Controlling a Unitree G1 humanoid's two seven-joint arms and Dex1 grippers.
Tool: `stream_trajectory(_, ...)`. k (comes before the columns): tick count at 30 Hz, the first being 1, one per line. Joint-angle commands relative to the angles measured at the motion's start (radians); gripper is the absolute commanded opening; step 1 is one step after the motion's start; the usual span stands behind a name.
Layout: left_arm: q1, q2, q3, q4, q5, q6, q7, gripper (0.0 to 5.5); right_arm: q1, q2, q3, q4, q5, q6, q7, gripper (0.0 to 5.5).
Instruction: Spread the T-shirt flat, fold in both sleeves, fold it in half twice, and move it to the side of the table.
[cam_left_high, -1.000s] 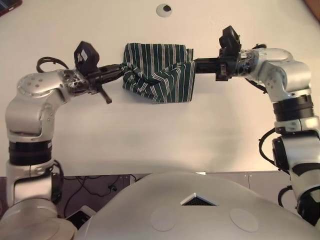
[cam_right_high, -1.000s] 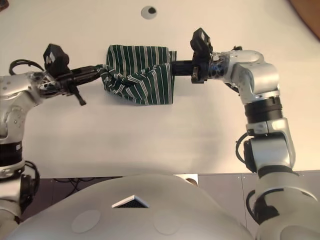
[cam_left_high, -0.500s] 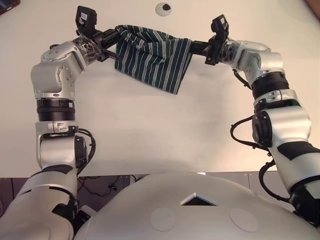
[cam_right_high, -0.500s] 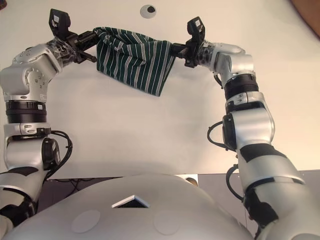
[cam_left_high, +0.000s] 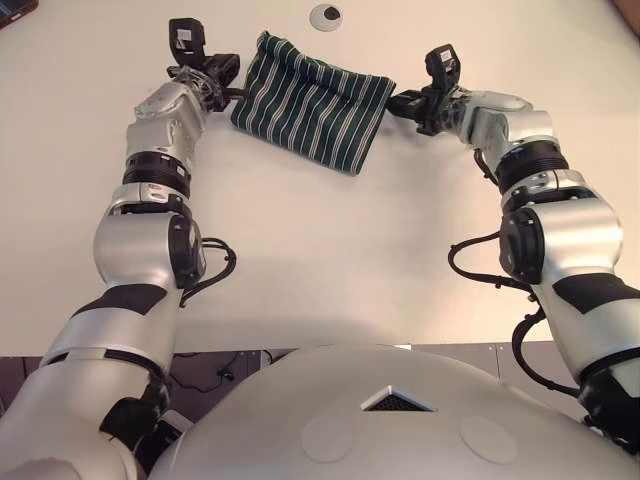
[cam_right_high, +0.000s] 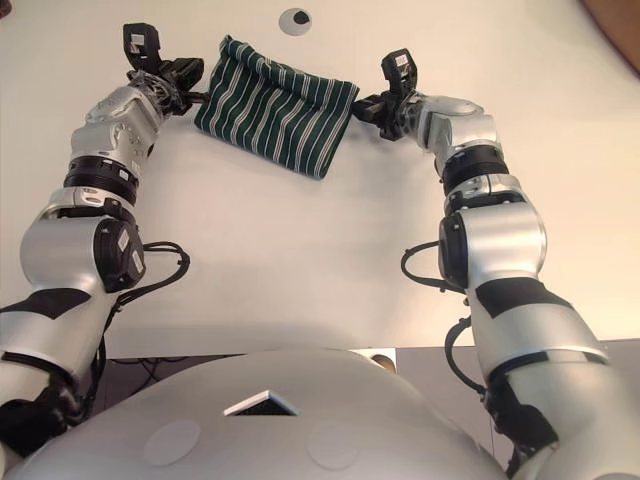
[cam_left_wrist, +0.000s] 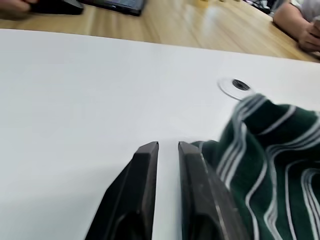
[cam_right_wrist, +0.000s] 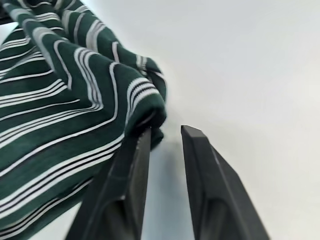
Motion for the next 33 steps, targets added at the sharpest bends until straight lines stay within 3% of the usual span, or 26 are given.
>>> stream_trajectory(1,0.107,0.046,0.073,-0.150,-0.035,-0.068,0.004,0.67,-0.005,-0.044,-0.119,-0.009,0.044,-0.131,-0.136,1.14)
stream_trajectory(4,0.307,0.037,0.117,-0.468,-0.112,-0.012,-0.035,0.19,0.016,-0.010,-0.133,-0.123,0.064,-0.263,-0.036,0.87)
stream_trajectory(8,0.508,0.019,0.149,-0.762,-0.172,0.113,0.004,0.00,0.147,0.139,0.084,-0.360,0.015,-0.329,0.268,0.03)
stream_trajectory(14,0.531,-0.051,0.143,-0.861,-0.223,0.196,0.045,0.00,0.037,0.362,0.154,-0.109,-0.103,-0.324,0.031,0.03)
stream_trajectory(17,0.547,-0.076,0.132,-0.879,-0.220,0.205,0.051,0.00,-0.026,0.382,0.067,-0.008,-0.064,-0.265,-0.112,0.03)
stream_trajectory(22,0.571,-0.088,0.139,-0.895,-0.223,0.209,0.066,0.00,-0.041,0.317,-0.091,0.096,0.015,-0.087,-0.292,0.03)
stream_trajectory(28,0.584,-0.091,0.135,-0.915,-0.223,0.217,0.072,0.00,0.057,0.118,-0.449,0.123,0.264,0.014,-0.606,0.03)
stream_trajectory(33,0.642,-0.097,0.147,-0.955,-0.224,0.216,0.089,0.00,0.165,-0.083,-0.600,0.113,0.336,-0.047,-0.833,0.03)
